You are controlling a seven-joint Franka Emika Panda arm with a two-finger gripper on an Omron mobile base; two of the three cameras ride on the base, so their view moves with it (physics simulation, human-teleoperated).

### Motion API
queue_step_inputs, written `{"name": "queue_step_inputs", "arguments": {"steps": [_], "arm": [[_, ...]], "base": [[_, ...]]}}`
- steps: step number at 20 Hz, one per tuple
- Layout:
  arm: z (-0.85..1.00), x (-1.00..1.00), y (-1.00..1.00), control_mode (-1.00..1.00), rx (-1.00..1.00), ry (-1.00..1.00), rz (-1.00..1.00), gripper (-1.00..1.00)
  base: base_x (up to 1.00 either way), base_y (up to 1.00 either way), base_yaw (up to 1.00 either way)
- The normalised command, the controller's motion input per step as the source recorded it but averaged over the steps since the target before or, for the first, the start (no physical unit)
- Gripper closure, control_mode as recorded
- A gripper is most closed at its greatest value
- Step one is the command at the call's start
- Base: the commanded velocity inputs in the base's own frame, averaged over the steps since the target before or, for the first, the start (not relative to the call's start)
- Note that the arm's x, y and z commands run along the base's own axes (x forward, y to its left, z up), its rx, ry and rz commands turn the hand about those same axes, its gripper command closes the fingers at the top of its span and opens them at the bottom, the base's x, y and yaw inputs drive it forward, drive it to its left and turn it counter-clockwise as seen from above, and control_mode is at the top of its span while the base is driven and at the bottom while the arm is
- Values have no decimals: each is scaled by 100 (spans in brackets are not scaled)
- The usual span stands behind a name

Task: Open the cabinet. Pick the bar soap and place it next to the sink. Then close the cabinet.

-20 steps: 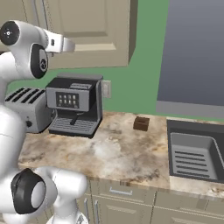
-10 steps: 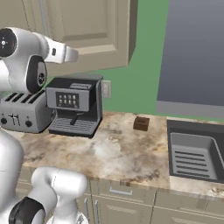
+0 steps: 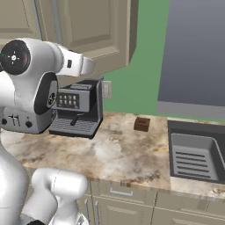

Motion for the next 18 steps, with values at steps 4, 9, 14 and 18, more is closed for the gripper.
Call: {"name": "queue_step_inputs", "arguments": {"steps": [4, 9, 14, 18], "arm": [[0, -31, -95, -100, 0, 0, 0, 100], [0, 0, -12, -100, 0, 0, -1, -100], [0, -16, 1, -100, 0, 0, 0, -100], [0, -75, 6, -100, 0, -4, 0, -100]], "base": [[0, 0, 0], [0, 0, 0], [0, 0, 0], [0, 0, 0]]}}
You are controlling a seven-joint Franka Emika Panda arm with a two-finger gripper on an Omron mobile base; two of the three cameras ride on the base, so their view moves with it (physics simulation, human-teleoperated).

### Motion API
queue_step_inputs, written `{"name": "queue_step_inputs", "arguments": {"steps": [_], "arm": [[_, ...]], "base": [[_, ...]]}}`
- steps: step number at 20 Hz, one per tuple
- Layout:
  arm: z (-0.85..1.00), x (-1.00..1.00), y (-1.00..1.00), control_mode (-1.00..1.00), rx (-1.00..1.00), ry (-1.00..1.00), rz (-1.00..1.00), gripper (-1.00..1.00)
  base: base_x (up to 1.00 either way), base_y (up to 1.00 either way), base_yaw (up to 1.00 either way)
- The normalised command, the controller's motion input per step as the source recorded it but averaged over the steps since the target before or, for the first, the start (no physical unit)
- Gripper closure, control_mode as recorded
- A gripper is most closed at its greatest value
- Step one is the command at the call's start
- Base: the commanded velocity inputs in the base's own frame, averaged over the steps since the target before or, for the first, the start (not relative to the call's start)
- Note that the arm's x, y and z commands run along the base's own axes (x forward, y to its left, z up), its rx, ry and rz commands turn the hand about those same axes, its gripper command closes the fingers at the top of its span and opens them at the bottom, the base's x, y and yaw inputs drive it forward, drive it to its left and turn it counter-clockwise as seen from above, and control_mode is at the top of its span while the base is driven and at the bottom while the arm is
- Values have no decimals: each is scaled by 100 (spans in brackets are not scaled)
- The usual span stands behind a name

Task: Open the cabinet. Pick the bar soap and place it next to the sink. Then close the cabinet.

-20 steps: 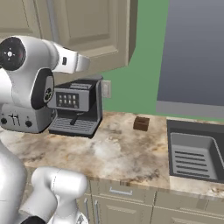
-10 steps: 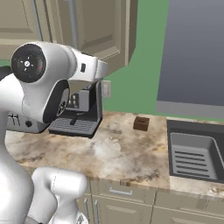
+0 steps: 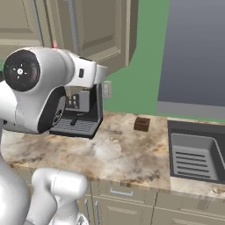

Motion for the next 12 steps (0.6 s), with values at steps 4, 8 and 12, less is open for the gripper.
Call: {"name": "queue_step_inputs", "arguments": {"steps": [4, 8, 12], "arm": [[1, -77, 23, -100, 0, -7, 0, -100], [0, -34, 73, -100, -2, -1, 1, -100], [0, 0, 100, -100, -22, 15, 0, -100]], "base": [[0, 0, 0], [0, 0, 0], [0, 0, 0]]}}
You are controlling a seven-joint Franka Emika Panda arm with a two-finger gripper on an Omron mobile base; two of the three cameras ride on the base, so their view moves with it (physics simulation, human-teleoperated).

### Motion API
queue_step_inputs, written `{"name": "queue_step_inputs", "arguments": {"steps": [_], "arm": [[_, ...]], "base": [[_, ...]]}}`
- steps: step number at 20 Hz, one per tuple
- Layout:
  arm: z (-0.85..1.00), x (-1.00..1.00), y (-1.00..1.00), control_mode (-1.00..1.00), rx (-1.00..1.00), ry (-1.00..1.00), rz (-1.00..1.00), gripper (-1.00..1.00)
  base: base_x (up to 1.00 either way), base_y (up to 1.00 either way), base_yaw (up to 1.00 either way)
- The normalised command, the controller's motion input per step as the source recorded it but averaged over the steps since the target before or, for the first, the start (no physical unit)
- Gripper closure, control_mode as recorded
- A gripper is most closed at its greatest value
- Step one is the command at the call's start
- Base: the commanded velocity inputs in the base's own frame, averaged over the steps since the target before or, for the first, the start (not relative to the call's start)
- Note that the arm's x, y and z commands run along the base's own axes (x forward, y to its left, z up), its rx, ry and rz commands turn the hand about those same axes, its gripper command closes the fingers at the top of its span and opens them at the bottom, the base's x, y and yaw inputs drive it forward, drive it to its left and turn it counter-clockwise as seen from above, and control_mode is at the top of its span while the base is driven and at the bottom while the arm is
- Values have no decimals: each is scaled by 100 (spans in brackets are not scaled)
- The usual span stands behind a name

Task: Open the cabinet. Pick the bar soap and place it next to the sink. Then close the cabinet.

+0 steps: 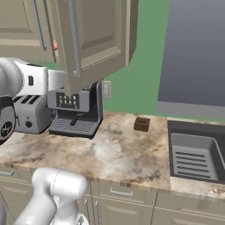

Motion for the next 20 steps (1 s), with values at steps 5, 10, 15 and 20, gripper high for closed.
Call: {"name": "queue_step_inputs", "arguments": {"steps": [5, 10, 15, 20], "arm": [[-2, 30, 95, -100, -30, 18, 0, -100], [-15, 65, 59, -100, -32, 5, -2, -100], [-34, 100, 8, -100, -38, 0, -4, -100], [-37, 99, -1, -100, -36, 1, -6, -100]], "base": [[0, 0, 0], [0, 0, 0], [0, 0, 0], [0, 0, 0]]}}
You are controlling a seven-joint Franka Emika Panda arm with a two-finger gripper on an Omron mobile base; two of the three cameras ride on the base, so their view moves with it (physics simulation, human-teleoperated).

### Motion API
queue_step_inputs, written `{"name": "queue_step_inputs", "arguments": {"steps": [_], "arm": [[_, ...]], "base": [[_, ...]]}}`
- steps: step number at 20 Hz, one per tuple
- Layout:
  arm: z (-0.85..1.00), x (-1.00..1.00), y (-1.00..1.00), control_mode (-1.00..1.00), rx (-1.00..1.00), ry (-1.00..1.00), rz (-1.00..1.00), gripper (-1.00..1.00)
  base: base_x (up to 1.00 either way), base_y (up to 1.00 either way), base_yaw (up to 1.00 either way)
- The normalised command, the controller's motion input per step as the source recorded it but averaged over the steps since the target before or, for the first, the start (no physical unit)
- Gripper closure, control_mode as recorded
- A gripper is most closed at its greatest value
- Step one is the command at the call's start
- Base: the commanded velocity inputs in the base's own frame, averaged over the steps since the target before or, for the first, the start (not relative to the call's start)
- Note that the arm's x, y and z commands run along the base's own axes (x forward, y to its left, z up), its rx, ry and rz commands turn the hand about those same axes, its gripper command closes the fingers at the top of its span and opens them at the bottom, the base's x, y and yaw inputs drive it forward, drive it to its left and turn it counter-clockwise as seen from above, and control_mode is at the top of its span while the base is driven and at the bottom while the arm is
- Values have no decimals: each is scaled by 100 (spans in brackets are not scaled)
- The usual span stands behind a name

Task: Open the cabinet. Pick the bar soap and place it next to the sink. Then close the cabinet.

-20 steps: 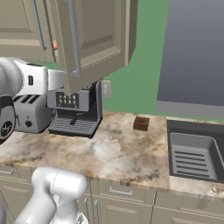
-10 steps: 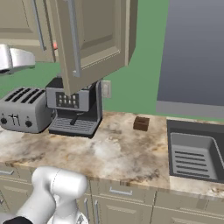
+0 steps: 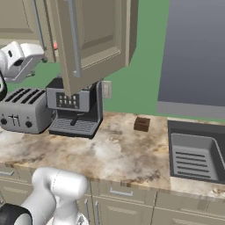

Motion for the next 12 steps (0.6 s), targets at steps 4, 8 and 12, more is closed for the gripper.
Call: {"name": "queue_step_inputs", "arguments": {"steps": [4, 8, 12], "arm": [[-8, 45, -28, -100, -31, 9, -8, -100], [1, 2, -46, -100, -29, 25, -17, -100], [4, 6, -10, -100, -27, 29, -29, -100]], "base": [[0, 0, 0], [0, 0, 0], [0, 0, 0]]}}
